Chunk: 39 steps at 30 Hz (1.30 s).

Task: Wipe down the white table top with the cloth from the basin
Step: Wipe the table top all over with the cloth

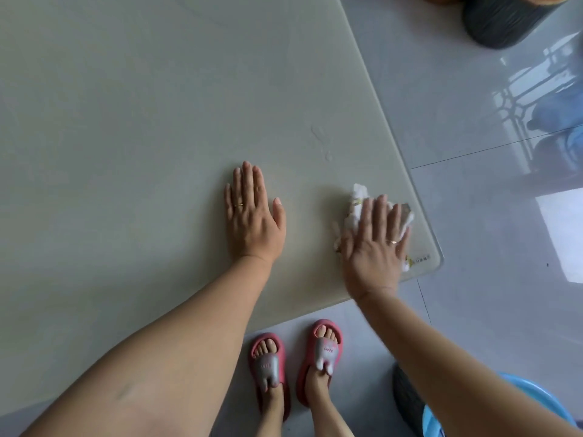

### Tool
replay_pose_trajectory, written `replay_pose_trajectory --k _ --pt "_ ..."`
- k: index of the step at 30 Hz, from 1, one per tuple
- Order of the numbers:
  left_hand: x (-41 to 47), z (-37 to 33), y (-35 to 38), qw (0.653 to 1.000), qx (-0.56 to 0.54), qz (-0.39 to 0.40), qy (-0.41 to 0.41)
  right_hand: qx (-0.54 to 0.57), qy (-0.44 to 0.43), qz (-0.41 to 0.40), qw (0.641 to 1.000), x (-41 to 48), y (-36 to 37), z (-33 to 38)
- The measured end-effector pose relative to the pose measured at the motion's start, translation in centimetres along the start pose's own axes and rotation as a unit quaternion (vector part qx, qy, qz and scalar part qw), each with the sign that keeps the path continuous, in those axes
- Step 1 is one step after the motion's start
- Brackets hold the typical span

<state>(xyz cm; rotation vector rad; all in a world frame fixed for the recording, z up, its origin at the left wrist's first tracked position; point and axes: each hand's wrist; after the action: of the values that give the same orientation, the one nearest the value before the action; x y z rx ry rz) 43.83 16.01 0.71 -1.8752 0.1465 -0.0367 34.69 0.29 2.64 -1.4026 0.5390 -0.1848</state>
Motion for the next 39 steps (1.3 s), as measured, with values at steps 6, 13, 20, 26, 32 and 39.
replay_pose_trajectory --k 6,13,20,26,32,39 --pt "-0.1 -0.3 -0.5 1.0 -0.006 0.009 -0.002 -0.078 -0.335 0.028 0.939 2.4 -1.1 -1.1" --pt "0.2 -0.6 -0.7 1.0 -0.012 0.003 -0.004 0.021 0.008 0.016 1.0 8.2 -1.5 2.7" --pt "0.2 -0.6 -0.7 1.0 -0.019 0.0 0.001 -0.04 -0.332 -0.002 0.942 7.8 -1.8 4.8" --pt "0.4 -0.3 -0.7 1.0 -0.014 0.023 -0.002 0.01 -0.042 -0.007 0.999 13.0 -2.3 4.8" --pt "0.2 -0.5 -0.6 0.999 0.012 0.03 0.002 -0.011 -0.24 0.015 0.97 7.9 -1.2 9.3" --pt "0.2 -0.4 -0.9 0.999 0.011 0.041 -0.004 -0.005 -0.107 0.003 0.994 17.5 -3.5 5.7"
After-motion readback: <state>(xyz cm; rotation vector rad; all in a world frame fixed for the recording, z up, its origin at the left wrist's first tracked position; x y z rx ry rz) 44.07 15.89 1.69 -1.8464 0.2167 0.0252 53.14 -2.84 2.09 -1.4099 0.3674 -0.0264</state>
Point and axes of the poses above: each hand's wrist, its own x-axis towards the middle knuckle, its own y-axis out of the palm, z = x × y, and after that the axes turned 5 degrees about -x, right-handed
